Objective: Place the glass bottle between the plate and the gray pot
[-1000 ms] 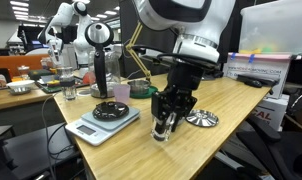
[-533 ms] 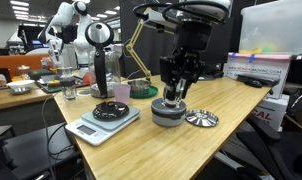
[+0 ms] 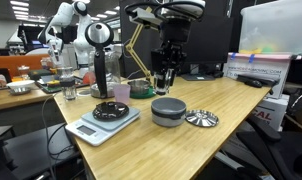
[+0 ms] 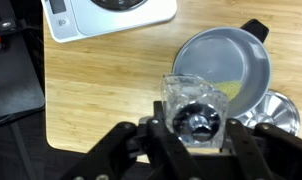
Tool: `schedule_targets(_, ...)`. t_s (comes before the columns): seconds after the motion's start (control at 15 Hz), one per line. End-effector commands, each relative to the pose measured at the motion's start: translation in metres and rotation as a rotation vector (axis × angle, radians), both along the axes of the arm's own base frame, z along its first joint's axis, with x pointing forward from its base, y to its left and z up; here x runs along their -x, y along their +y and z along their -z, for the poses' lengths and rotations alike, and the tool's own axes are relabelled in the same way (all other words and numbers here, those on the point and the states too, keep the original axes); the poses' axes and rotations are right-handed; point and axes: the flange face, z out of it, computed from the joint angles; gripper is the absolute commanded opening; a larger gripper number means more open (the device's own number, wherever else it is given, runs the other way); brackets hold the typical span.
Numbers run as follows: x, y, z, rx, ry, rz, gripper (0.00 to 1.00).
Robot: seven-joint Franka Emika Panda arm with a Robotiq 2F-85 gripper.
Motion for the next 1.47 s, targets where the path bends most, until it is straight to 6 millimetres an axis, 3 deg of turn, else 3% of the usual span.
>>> schedule_targets(0.0, -0.001, 0.000, 0.000, 0.000, 0.003, -0.003, 0.43)
schedule_targets(0.4, 0.000, -0.001, 0.002, -0.001, 0.006, -0.001, 0.43)
schedule_targets(0.47, 0.000, -0.001, 0.002, -0.001, 0.006, -0.001, 0.18)
schedule_targets(0.6, -0.009, 0.008, 0.003, 0.007, 0.000, -0.021, 0.18)
schedule_targets(1.07, -0.082, 0.065, 0.007, 0.034, -0.023, -0.144, 0.18)
schedule_targets(1.4, -0.127, 0.085, 0.022, 0.054, -0.020, -0.197, 0.18)
